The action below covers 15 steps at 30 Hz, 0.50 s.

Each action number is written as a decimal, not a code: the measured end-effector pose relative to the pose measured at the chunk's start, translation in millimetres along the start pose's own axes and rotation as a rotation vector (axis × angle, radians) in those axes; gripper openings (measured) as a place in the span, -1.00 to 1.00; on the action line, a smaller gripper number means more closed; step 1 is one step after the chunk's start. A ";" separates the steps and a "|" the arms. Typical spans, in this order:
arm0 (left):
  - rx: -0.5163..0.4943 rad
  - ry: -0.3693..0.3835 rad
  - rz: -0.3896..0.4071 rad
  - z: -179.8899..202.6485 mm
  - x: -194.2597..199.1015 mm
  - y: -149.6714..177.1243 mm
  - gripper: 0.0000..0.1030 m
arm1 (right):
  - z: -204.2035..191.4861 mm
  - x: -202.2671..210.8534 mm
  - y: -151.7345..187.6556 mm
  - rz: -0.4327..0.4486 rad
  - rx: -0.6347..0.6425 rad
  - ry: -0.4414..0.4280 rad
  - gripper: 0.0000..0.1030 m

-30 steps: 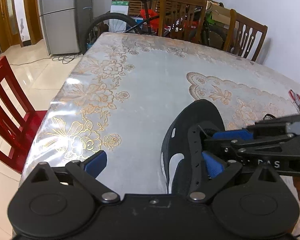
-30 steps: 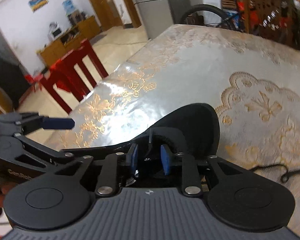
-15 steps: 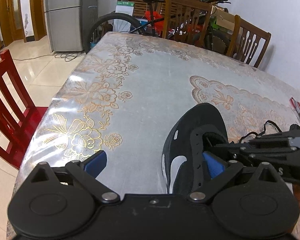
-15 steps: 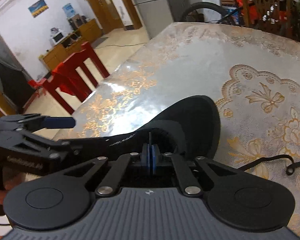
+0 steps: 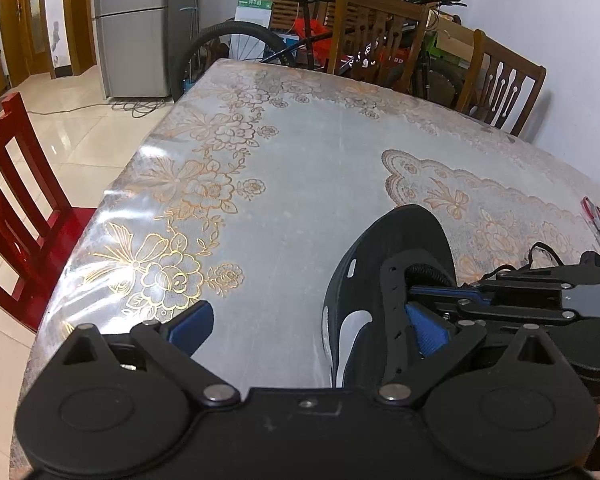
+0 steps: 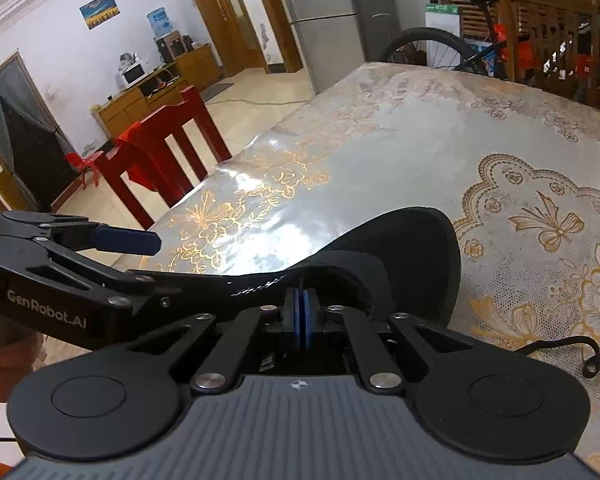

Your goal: Lace up shoes with both hands

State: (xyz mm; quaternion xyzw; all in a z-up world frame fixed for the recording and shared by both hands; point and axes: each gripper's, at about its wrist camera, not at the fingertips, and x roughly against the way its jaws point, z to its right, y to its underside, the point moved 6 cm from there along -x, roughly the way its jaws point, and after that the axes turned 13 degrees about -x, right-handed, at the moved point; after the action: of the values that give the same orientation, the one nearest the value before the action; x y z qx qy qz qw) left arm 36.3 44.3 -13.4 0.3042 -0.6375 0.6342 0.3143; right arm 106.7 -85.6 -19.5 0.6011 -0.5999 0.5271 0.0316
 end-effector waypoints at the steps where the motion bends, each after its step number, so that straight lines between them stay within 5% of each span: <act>1: 0.001 0.000 0.000 -0.2 -0.2 0.1 0.97 | -0.4 -0.1 0.4 0.008 0.000 -0.001 -0.94; 15: -0.010 -0.008 -0.011 2.0 -0.6 -0.7 0.97 | -1.3 4.9 10.4 0.143 0.002 0.019 -0.94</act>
State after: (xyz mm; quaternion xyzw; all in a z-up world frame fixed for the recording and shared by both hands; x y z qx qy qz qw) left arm 37.2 42.4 -13.4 0.3085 -0.6403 0.6281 0.3168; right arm 96.7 -91.0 -21.8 0.5517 -0.6405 0.5342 -0.0011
